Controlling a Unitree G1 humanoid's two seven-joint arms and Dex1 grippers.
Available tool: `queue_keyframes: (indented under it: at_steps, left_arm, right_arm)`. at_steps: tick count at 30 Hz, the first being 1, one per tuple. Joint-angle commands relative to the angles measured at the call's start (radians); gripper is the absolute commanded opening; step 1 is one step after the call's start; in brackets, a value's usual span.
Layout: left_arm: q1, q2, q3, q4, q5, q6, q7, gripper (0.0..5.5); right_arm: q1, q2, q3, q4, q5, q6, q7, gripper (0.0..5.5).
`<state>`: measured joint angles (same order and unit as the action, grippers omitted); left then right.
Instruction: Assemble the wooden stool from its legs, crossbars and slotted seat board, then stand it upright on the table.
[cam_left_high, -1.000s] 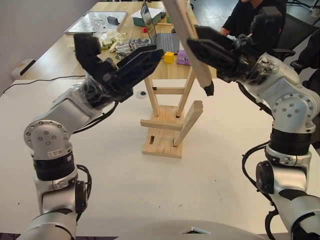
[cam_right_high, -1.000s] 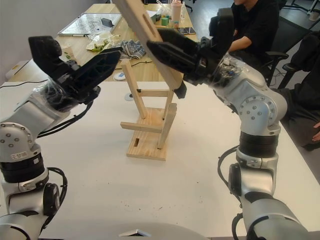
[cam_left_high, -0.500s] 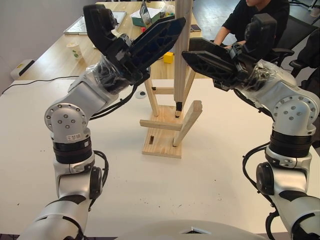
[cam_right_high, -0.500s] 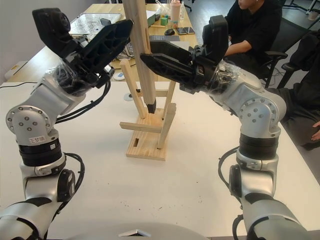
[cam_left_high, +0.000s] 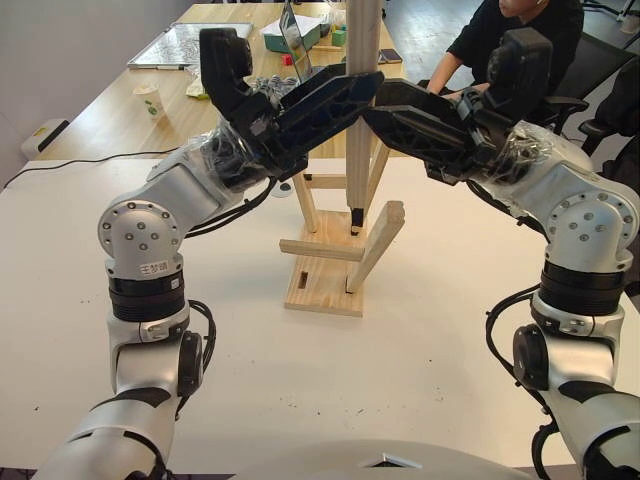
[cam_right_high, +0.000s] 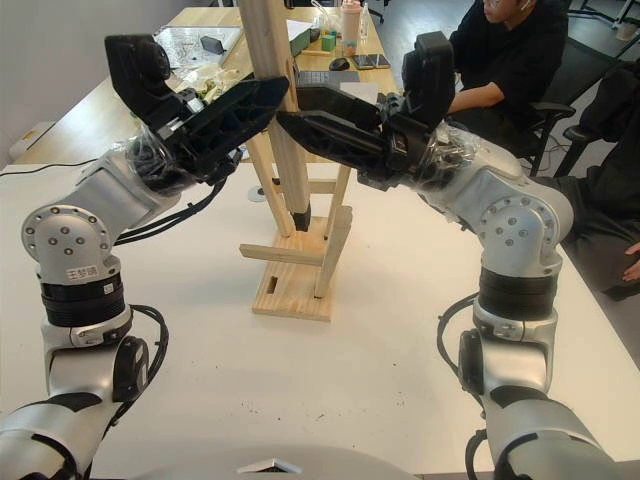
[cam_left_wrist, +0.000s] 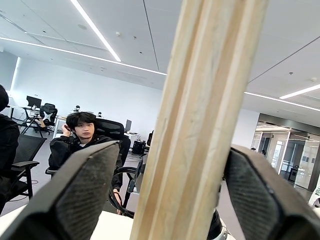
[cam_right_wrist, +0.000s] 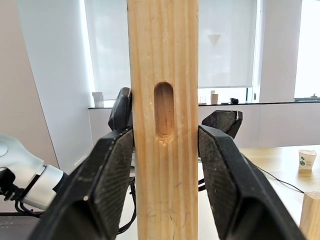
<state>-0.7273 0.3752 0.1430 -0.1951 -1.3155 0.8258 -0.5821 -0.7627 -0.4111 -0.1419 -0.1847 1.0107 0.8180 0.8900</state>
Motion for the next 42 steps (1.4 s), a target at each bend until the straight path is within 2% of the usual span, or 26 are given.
queue_keyframes:
  at_steps: [1, 6, 16, 17, 19, 21, 25, 28, 32, 34, 38, 42]
  left_arm:
    - [-0.027, 0.009, 0.005, 0.013, 0.013, 0.014, -0.019, 3.04]
    - [-0.039, 0.026, 0.004, 0.014, 0.030, 0.024, -0.052, 2.23]
    - [-0.053, 0.003, 0.026, 0.037, 0.081, -0.006, -0.057, 2.19]
    - [-0.050, 0.004, 0.039, 0.041, 0.082, -0.011, -0.054, 2.19]
    - [-0.042, 0.009, 0.063, 0.050, 0.085, -0.018, -0.049, 2.07]
    - [-0.029, 0.025, 0.100, 0.070, 0.079, -0.022, -0.045, 2.03]
    - [-0.016, 0.058, 0.166, 0.106, 0.084, -0.037, -0.052, 2.03]
    - [0.038, 0.121, 0.268, 0.165, 0.116, -0.095, -0.099, 2.03]
    - [0.172, 0.185, 0.431, 0.394, 0.193, -0.228, -0.179, 2.03]
    - [0.226, 0.147, 0.461, 0.526, 0.241, -0.314, -0.213, 2.03]
    - [0.277, 0.012, 0.419, 0.719, 0.341, -0.451, -0.290, 2.03]
    - [0.309, -0.099, 0.401, 0.824, 0.378, -0.506, -0.348, 2.03]
  right_arm:
    - [0.004, -0.035, 0.016, -0.021, -0.005, 0.008, 0.026, 2.00]
    - [0.002, -0.057, 0.032, -0.019, -0.018, 0.003, 0.050, 2.00]
    - [-0.032, -0.062, 0.042, 0.018, -0.054, -0.011, 0.036, 2.00]
    - [-0.038, -0.060, 0.036, 0.036, -0.053, -0.004, 0.023, 2.37]
    - [-0.041, -0.064, 0.028, 0.054, -0.061, -0.007, 0.008, 2.64]
    - [-0.069, -0.067, -0.004, 0.112, -0.052, -0.006, -0.014, 2.82]
    - [-0.118, -0.074, -0.066, 0.219, -0.042, -0.008, -0.042, 2.82]
    - [-0.139, -0.076, -0.084, 0.273, -0.067, -0.027, -0.049, 2.82]
    - [-0.121, -0.080, -0.097, 0.287, -0.081, -0.035, -0.048, 2.82]
    - [-0.109, -0.075, -0.097, 0.296, -0.093, -0.043, -0.047, 2.82]
    - [-0.121, -0.060, -0.085, 0.350, -0.129, -0.066, -0.036, 2.82]
    - [-0.152, -0.056, -0.059, 0.410, -0.153, -0.066, 0.000, 2.82]
